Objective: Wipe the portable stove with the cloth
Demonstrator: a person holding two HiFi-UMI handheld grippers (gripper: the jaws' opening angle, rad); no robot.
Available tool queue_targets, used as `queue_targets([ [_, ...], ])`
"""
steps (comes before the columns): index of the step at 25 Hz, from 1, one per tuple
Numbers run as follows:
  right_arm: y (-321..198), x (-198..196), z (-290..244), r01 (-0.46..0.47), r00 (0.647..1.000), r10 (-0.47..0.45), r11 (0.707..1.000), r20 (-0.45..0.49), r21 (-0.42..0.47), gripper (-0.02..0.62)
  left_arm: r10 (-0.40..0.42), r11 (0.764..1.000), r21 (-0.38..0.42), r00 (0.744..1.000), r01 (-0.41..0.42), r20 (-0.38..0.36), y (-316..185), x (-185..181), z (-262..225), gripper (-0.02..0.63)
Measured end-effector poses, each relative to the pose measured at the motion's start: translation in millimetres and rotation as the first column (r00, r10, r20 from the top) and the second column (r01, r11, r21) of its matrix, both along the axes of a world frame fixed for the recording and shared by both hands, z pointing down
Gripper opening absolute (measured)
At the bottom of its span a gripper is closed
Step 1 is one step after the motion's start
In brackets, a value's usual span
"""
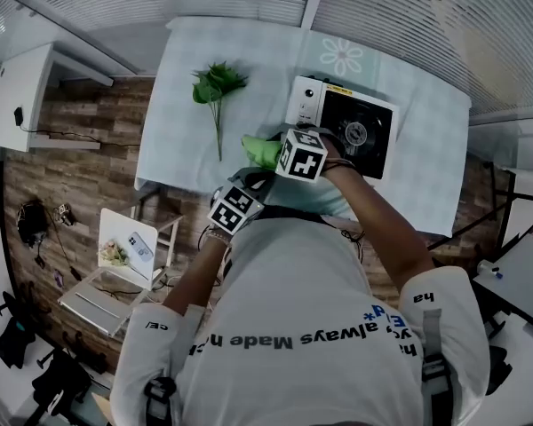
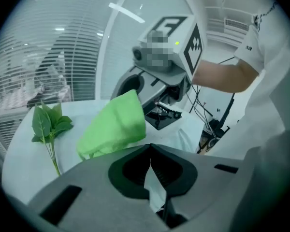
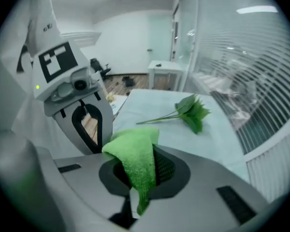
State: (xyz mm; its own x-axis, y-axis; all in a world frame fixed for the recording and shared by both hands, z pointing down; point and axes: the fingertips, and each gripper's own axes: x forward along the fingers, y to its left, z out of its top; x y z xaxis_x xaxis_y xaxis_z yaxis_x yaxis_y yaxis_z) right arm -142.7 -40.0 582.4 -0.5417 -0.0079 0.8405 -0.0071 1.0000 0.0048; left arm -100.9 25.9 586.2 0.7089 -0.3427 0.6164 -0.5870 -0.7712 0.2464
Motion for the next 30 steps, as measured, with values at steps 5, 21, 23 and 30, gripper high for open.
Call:
queue_targets([
  [5, -36, 32, -87, -0.322, 0.905, 0.293, 0.945, 0.307, 0.050, 0.023, -0.128, 0.980, 0.138, 0.986, 0.142, -0.108, -38, -16, -63, 0.012],
  [21, -15, 183, -282, -0.798, 0.446, 0.519, 0.600, 0.729, 0.061, 0.023, -0.086, 0.823, 0.490, 0.915, 0.289, -0.395, -69, 27, -272, 0.012],
  [23, -7, 195, -295, -0.814, 0.422, 0.518, 0.578, 0.744, 0.059, 0.023, -0.066, 0.817, 0.499, 0.906, 0.290, -0.418, -69, 36, -286, 0.012],
  [30, 20, 221, -331, -0.844, 0.338, 0.510, 0.535, 0.791, 0.015, 0.023, -0.018, 0.799, 0.526, 0.887, 0.290, -0.462, -64, 61, -330, 0.012],
])
